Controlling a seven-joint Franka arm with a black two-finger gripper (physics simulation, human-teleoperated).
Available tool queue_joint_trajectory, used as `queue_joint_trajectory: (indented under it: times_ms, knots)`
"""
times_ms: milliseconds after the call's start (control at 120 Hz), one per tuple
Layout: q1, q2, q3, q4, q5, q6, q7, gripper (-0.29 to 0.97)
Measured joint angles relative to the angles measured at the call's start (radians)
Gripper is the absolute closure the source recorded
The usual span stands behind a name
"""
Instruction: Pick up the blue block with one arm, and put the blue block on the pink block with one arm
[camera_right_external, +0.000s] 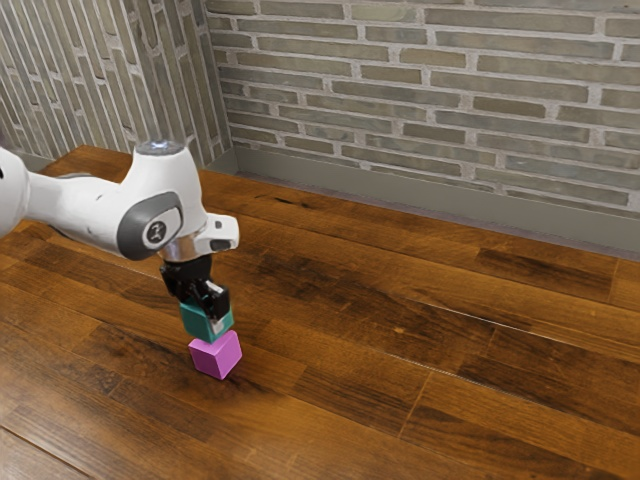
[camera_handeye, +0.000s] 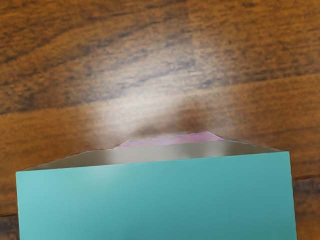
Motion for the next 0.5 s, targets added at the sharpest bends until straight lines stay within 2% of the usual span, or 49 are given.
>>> queue_joint_trajectory:
  times_ms: [500]
  knots:
    - [-0.01, -0.014, -0.003, -0.039, 0.0, 0.027, -0.047, 0.32]
